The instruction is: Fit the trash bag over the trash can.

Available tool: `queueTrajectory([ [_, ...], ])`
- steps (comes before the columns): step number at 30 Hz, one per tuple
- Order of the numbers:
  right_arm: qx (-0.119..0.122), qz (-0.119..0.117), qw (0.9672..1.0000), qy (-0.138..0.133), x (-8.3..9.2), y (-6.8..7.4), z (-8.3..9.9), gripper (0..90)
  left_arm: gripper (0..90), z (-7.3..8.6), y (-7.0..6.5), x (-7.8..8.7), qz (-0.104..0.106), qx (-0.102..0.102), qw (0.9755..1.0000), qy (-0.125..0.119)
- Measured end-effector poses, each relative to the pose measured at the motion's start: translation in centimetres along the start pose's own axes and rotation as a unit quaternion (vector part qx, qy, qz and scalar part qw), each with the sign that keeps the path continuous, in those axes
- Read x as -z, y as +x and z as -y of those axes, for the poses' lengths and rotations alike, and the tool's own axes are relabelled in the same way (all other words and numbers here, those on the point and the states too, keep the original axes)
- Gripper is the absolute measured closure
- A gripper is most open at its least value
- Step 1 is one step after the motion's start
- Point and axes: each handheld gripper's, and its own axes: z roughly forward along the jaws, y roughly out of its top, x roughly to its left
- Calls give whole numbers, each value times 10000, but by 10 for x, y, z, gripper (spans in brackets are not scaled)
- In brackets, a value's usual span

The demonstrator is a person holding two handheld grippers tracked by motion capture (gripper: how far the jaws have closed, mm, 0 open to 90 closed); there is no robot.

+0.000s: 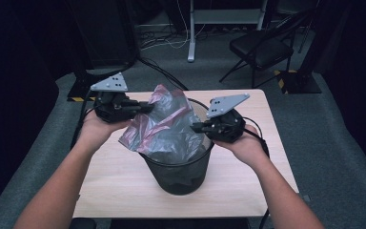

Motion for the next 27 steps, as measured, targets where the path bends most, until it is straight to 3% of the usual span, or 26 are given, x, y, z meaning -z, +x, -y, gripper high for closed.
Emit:
queueTrajectory([
  [14,-195,531,9983,-111,53,-5,30,897,883,16,10,40,-309,208,9986,-375],
  [17,-382,442,9980,-248,60,-5,38,897,883,17,7,38,-281,181,9989,-331],
  [20,-360,564,9976,-148,60,-2,40,890,882,19,1,29,-154,115,9996,-196],
  [22,-474,533,9973,-160,62,-3,40,774,881,20,-3,23,-77,85,9999,-127],
  [23,-474,533,9973,-160,62,-3,40,774,881,20,-5,19,-46,69,9999,-77],
  [27,-575,594,9958,-385,70,-5,34,630,880,21,-8,12,-10,58,10000,-25],
])
